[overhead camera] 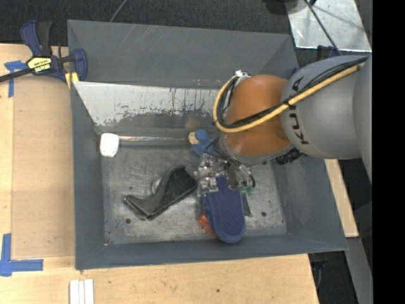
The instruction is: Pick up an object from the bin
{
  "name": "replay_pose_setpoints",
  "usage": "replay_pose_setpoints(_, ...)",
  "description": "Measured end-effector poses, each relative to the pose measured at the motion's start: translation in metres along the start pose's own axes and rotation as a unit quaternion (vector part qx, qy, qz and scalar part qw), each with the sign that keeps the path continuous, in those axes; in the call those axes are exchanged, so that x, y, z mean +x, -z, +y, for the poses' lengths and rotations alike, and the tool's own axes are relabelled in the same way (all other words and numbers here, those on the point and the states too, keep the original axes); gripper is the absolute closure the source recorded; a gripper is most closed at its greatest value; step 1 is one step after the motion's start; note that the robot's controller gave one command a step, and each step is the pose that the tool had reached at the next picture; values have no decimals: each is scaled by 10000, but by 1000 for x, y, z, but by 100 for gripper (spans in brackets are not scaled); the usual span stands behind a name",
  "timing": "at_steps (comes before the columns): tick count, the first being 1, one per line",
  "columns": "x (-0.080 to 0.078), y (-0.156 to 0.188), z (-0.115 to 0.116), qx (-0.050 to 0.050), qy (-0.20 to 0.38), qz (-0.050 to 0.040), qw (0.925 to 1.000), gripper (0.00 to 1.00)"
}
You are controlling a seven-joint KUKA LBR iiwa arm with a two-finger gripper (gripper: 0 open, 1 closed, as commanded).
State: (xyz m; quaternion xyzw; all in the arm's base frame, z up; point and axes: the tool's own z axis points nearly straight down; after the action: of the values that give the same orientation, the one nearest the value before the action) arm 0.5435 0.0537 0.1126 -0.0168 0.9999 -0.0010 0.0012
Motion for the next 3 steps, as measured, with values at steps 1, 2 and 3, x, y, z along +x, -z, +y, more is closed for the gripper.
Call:
replay_pose_setpoints(1,-1,133,5,-12,461,-50,9989,100)
replay_pose_setpoints(2,0,128,5,-12,454,-4,9990,0)
replay_pose_setpoints(3,-14,-20,-26,-26,1500,-36,9887,0)
